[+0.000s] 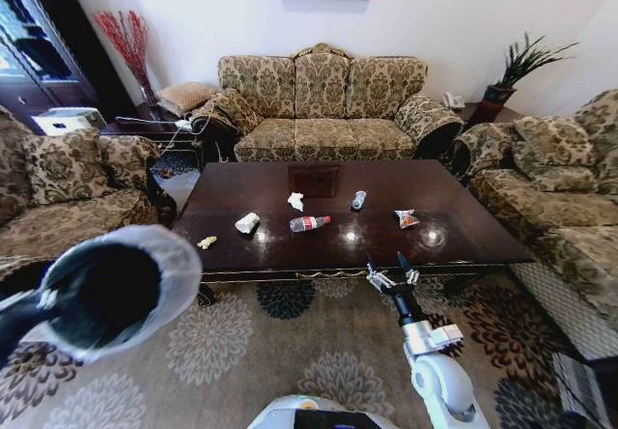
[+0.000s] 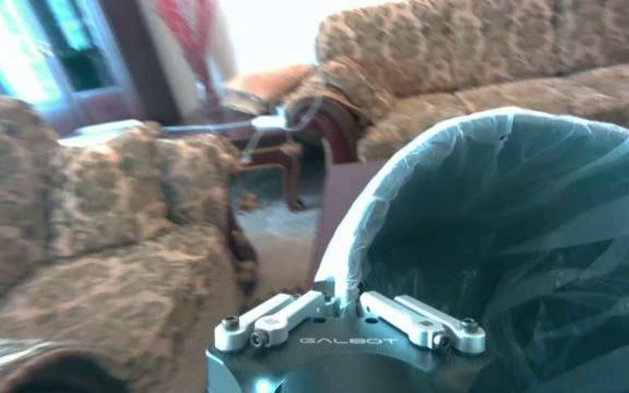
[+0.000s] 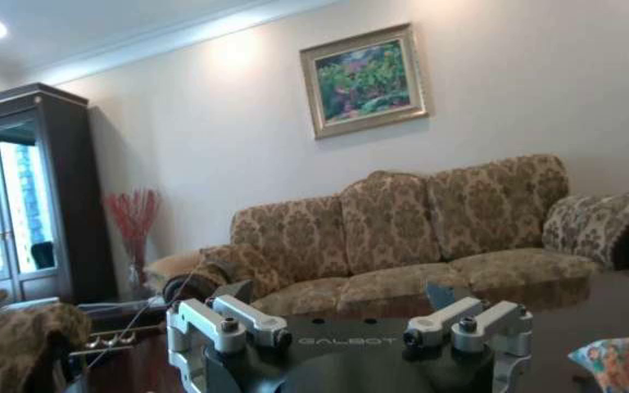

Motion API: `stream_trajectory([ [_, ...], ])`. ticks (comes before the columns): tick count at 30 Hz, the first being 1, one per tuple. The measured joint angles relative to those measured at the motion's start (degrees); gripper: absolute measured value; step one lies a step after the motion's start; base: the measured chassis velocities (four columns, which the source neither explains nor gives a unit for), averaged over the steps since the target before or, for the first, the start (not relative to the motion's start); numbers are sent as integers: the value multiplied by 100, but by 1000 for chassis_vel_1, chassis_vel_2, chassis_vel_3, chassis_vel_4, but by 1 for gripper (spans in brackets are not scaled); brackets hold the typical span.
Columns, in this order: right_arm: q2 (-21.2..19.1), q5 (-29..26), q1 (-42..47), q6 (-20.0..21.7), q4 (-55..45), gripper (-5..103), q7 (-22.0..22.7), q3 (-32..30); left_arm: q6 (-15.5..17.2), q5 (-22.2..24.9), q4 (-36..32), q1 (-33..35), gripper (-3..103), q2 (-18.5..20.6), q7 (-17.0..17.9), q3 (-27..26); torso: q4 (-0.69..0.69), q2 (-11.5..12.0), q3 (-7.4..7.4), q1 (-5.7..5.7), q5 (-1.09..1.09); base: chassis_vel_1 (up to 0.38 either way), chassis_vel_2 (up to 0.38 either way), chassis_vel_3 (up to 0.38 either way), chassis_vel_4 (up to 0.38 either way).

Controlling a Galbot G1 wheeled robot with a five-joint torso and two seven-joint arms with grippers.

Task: Move to the front of the table and place the trash on the table into the trash bin.

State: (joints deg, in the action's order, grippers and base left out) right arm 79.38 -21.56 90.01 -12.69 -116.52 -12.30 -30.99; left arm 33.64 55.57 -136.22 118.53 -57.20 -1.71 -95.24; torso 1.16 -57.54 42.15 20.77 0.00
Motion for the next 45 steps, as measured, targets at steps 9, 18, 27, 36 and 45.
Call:
stream_trajectory([
  [9,161,387,115,-494,256,100,-473,113,391,949,1380,-1239,0,1724,580,892,0,0,0,0,-2,0,0,0,0],
  [18,306,748,-215,-401,257,100,-434,384,182,1323,2376,-1958,0,2674,1040,1743,0,0,0,0,0,0,0,0,0],
  [27,408,828,-258,-381,190,100,-374,392,5,1144,2536,-2606,0,2788,999,2414,0,0,0,-1,0,19,18,-21,-26],
  [36,403,947,-269,-307,204,100,-291,400,-16,887,2760,-2889,0,3021,719,2645,1,0,0,-1,-2,153,135,-152,-151],
  [45,289,952,-340,-200,185,100,-255,432,-45,806,2808,-3063,0,3083,617,2669,1,0,-1,-1,-2,279,286,-279,-258],
])
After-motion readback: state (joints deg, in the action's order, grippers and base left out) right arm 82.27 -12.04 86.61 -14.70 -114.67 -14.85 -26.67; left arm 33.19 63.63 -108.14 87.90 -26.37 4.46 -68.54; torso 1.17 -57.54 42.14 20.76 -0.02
